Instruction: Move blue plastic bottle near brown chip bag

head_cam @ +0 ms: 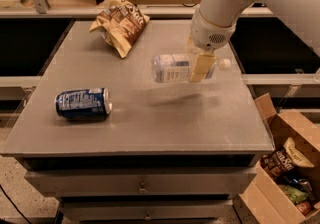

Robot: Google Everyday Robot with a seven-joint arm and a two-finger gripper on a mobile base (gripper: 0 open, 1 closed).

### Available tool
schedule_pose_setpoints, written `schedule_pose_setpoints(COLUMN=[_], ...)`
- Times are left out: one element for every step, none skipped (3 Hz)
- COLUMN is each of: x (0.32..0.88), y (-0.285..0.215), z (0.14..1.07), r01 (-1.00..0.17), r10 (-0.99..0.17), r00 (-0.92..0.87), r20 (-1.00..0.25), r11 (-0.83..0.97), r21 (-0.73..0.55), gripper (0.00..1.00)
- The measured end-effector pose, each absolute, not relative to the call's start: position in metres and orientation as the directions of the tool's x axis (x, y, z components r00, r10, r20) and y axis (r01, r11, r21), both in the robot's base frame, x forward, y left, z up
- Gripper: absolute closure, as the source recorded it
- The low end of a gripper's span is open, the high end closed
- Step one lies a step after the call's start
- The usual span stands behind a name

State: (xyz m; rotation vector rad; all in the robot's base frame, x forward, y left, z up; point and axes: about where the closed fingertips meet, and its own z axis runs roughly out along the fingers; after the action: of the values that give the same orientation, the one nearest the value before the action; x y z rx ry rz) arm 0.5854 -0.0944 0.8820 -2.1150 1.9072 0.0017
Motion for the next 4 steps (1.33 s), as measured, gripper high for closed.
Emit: schedule_pose_setpoints(x=[0.596, 0.627, 0.665, 0.698], y=[-0.093, -0.086, -0.068, -0.048], z=[0.883, 0.891, 0.902, 0.906], r01=[-0.962, -0.925, -0.884, -0.855], r10=[-0.969, -0.957, -0.944, -0.935], r00=[0.115, 0.158, 0.221, 0.272], r20=[-0.221, -0.241, -0.246, -0.227], r11=[-0.053, -0.059, -0.088, -0.126], r21=[-0.269, -0.374, -0.459, -0.503], gripper=[1.0, 1.0, 1.0, 1.0])
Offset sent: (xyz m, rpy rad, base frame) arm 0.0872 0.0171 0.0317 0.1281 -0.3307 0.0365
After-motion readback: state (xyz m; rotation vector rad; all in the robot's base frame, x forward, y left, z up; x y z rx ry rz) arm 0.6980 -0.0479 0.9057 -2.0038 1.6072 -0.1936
